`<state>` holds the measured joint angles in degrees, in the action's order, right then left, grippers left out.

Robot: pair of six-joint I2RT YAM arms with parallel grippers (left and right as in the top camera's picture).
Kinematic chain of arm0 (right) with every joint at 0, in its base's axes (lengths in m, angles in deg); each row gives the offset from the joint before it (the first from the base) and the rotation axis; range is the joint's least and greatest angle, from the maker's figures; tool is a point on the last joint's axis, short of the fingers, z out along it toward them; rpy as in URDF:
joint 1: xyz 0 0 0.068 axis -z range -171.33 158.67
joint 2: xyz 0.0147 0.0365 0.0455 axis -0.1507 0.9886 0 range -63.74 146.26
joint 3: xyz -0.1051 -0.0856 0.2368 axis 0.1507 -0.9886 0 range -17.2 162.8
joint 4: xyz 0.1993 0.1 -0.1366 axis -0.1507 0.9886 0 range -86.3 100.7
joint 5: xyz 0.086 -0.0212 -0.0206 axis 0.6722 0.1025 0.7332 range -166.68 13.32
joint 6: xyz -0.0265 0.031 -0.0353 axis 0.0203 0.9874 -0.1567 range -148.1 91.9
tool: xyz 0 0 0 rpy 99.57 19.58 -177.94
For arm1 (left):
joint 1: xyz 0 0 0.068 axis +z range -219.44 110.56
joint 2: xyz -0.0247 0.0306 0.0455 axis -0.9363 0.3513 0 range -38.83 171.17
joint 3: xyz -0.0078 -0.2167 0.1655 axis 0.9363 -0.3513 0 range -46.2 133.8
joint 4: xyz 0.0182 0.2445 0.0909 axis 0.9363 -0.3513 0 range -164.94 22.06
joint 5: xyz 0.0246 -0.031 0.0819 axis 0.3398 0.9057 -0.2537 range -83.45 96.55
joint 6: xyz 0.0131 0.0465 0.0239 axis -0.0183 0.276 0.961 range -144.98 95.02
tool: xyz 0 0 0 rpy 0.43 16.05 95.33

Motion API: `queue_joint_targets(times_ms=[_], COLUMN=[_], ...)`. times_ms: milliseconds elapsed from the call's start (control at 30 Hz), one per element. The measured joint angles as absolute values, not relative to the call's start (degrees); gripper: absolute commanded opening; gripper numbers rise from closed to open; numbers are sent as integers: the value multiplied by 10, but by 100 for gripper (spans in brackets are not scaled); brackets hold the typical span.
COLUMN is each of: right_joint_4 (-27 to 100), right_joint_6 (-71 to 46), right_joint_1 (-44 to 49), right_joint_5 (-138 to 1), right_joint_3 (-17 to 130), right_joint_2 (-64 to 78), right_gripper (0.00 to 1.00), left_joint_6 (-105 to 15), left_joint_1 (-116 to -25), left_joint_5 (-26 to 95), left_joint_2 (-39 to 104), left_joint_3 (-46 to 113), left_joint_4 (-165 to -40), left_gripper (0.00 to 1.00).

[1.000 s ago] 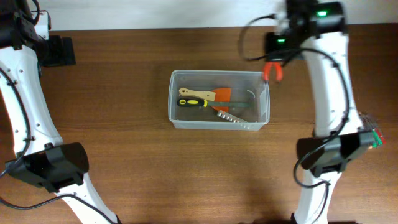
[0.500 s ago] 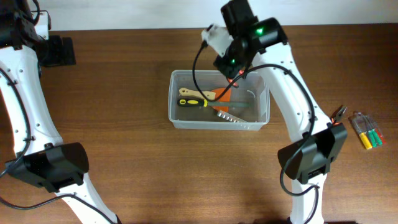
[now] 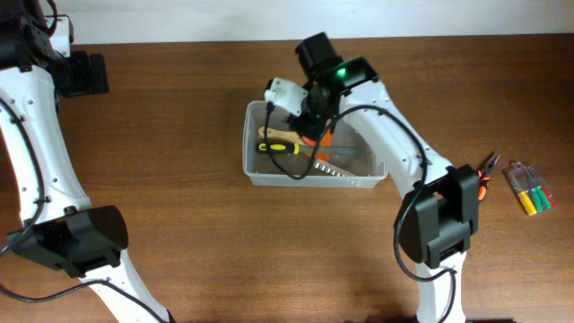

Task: Pack container
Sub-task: 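Carry the cutters left over the container and lower them inside, then open the right gripper and withdraw it from the container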

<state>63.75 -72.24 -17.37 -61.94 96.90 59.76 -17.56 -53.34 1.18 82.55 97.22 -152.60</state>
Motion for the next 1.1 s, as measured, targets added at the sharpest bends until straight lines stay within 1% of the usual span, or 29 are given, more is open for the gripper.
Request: queue_joint_targets(times_ms=[267,433,467,500,533,633,700,733,767,800,833,900,933,967,1067,1100], right_joint_4=[587,577,580,582,583,582,583,585,592,600,612,639,658,672,731,751], right_joint_6=[-729,-731,-731,-731,-731,-730,-722,-716,-708,-700,-698,-692,-680,-670,-623,-607], right_joint_1=[-213,-222,-222,-222,-222,-222,-222,-222,-222,-222,-222,-222,-222,-221,-214,-208], right_joint_5=[-601,-600,-601,-601,-601,-605,-615,-621,-627,-633,-638,-651,-662,-672,-706,-715], right_joint_3=[921,887,884,882,881,881,881,882,883,885,891,910,928,945,1019,1046], right_joint_2=[598,598,598,598,598,598,598,598,598,598,598,598,598,598,598,598], right_gripper=[4,4,7,16,23,37,41,52,60,60,57,44,40,38,39,42], left_joint_6=[-176,-176,-176,-176,-176,-176,-176,-176,-176,-176,-176,-176,-176,-176,-176,-176], left_joint_1=[-533,-533,-533,-533,-533,-533,-533,-533,-533,-533,-533,-533,-533,-533,-533,-533], left_joint_5=[12,12,12,12,12,12,12,12,12,12,12,12,12,12,12,12], left_joint_2=[826,826,826,826,826,826,826,826,826,826,826,826,826,826,826,826], left_joint_3=[972,972,972,972,972,972,972,972,972,972,972,972,972,972,972,972], left_joint_4=[-1526,-1526,-1526,-1526,-1526,-1526,-1526,-1526,-1526,-1526,-1526,-1526,-1526,-1526,-1526,-1526], left_gripper=[99,99,99,99,99,99,99,99,99,99,99,99,99,99,99,99])
